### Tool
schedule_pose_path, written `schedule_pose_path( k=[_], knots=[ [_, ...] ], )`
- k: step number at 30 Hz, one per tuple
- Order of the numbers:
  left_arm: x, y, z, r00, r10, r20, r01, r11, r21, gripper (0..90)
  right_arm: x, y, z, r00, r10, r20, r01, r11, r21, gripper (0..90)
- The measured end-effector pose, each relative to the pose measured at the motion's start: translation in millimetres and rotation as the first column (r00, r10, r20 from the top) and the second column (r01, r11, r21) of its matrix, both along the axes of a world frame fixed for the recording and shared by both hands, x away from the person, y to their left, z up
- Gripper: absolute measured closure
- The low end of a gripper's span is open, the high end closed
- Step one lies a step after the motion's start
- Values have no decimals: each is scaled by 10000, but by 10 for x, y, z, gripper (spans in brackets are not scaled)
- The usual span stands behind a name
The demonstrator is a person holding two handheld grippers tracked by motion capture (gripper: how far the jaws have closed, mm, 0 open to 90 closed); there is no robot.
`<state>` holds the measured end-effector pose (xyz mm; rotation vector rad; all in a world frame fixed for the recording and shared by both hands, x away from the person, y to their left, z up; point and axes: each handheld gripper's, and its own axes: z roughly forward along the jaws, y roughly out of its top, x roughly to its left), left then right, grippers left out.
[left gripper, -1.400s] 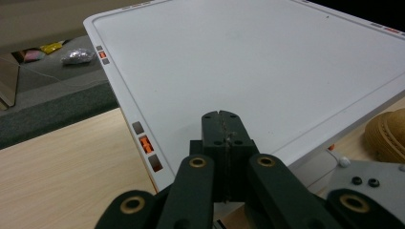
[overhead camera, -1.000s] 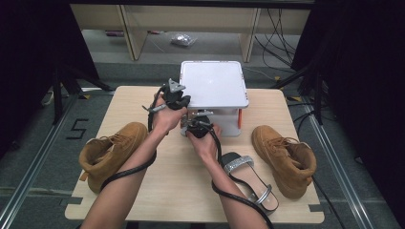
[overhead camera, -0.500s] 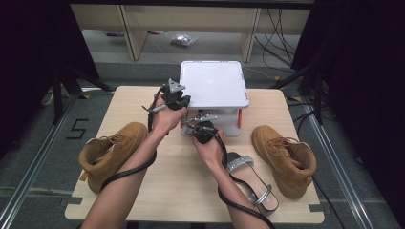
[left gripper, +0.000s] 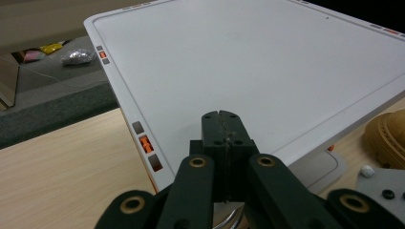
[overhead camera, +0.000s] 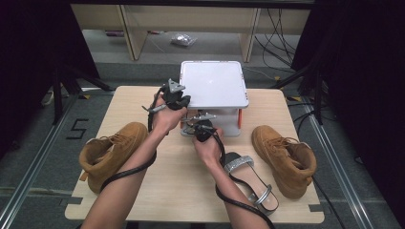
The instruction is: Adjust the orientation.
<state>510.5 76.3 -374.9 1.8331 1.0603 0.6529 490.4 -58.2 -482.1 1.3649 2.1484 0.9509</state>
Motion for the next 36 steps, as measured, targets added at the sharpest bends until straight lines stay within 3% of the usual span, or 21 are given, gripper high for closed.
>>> schedule_pose_path(
  k=[5,7,10,11,15,18,24,31,36],
  knots=[
    [2,-5,-4,10000,34,28,-34,9999,-163,896,-8,7,13,10000,33,-50,-33,9999,-96,849],
    [-3,1,-2,10000,6,26,-6,10000,-34,896,-30,-6,50,9998,149,-162,-153,9996,-231,832],
    [0,-3,-5,9999,107,-16,-107,9995,-305,891,-91,-75,148,9992,233,-332,-250,9983,-525,771],
    [1,13,1,10000,61,-50,-62,9998,-172,886,-110,-96,177,9986,223,-475,-250,9981,-562,748],
    [-2,20,-1,9999,138,-15,-138,9989,-446,806,-190,-305,305,9978,200,-626,-255,9958,-883,682],
    [-1,14,-9,10000,77,12,-76,9987,-514,736,-236,-492,370,9932,3,-1162,-119,9950,-995,613],
    [38,-27,-19,10000,11,70,-7,9986,-521,683,-382,-864,453,9848,-57,-1734,-149,9930,-1175,509],
    [41,-48,-15,10000,37,-49,-39,9983,-589,715,-647,-1231,554,9791,-306,-2009,104,9948,-1011,466],
    [29,-53,-22,9999,123,-120,-131,9975,-701,815,-877,-1486,610,9762,-426,-2127,257,9963,-816,460]
  ],
)
